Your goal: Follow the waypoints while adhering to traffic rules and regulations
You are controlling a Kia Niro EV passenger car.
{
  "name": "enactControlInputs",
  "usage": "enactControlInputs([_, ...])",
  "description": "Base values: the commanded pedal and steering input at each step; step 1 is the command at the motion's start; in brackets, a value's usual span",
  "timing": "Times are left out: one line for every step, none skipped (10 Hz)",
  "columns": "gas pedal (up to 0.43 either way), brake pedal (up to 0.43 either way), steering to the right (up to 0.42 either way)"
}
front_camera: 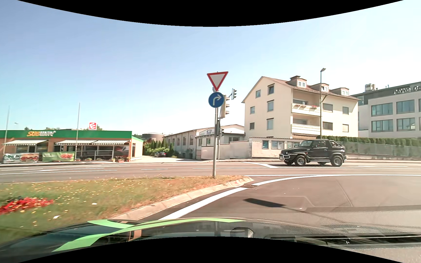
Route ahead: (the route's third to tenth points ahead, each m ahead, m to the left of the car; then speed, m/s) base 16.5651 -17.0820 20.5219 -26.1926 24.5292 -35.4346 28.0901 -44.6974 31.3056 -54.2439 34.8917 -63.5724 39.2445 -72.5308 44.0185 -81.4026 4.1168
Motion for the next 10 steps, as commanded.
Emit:
enactControlInputs([0.11, 0.0, 0.428])
enactControlInputs([0.11, 0.0, 0.428])
enactControlInputs([0.11, 0.0, 0.428])
enactControlInputs([0.11, 0.0, 0.428])
enactControlInputs([0.11, 0.0, 0.428])
enactControlInputs([0.11, 0.0, 0.428])
enactControlInputs([0.11, 0.0, 0.428])
enactControlInputs([0.11, 0.0, 0.428])
enactControlInputs([0.11, 0.0, 0.428])
enactControlInputs([0.11, 0.0, 0.428])
